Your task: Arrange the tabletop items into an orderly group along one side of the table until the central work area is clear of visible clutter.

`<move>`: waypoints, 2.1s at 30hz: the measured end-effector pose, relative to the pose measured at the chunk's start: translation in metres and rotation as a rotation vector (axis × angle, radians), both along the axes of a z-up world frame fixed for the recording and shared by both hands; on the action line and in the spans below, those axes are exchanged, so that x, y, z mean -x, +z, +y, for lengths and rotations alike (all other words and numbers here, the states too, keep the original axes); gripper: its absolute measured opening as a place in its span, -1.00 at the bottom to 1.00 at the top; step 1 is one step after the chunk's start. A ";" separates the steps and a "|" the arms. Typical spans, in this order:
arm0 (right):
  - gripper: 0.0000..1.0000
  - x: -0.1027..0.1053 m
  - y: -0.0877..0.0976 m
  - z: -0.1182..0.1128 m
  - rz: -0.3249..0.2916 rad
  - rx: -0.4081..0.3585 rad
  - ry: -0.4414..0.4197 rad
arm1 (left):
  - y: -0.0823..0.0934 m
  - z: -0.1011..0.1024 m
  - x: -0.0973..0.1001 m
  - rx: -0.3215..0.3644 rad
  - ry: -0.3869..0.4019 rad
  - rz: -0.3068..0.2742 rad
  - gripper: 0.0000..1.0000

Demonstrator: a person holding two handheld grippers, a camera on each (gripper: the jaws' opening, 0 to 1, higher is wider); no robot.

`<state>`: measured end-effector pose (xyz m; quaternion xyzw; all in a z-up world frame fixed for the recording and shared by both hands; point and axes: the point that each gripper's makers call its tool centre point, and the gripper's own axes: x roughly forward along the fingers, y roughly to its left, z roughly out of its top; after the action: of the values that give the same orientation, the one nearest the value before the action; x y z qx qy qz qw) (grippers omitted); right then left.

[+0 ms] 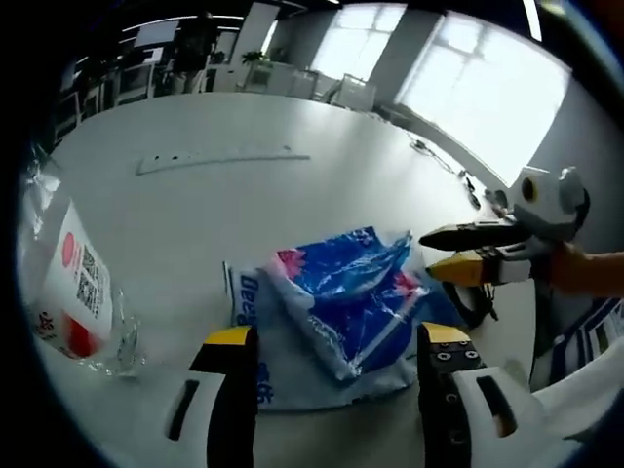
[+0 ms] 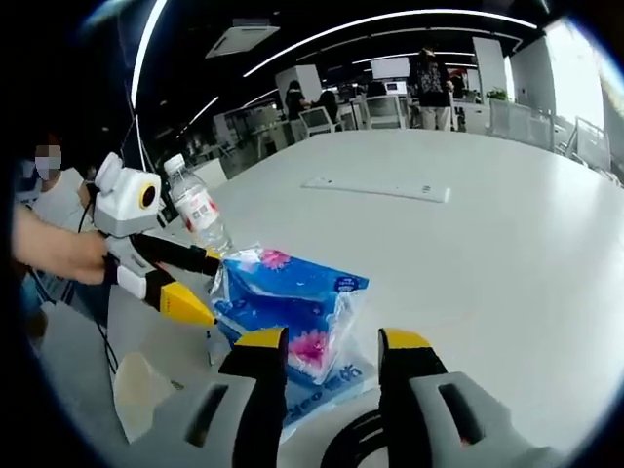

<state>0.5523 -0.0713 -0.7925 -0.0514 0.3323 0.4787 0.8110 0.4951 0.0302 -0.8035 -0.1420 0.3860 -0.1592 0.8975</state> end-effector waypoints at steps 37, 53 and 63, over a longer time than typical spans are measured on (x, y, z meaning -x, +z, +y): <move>-1.00 0.003 -0.010 0.001 0.092 0.030 -0.012 | -0.004 0.005 -0.009 -0.028 0.019 0.036 -0.96; -1.00 -0.003 0.000 -0.004 0.067 0.019 -0.025 | 0.008 -0.001 -0.014 -0.034 0.010 0.018 -0.97; -1.00 -0.009 0.004 -0.013 0.058 0.014 -0.048 | 0.015 -0.010 -0.024 -0.041 -0.008 0.009 -0.98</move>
<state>0.5609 -0.0840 -0.7882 -0.0352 0.3601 0.4582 0.8119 0.5189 0.0200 -0.7885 -0.1226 0.3937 -0.1541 0.8979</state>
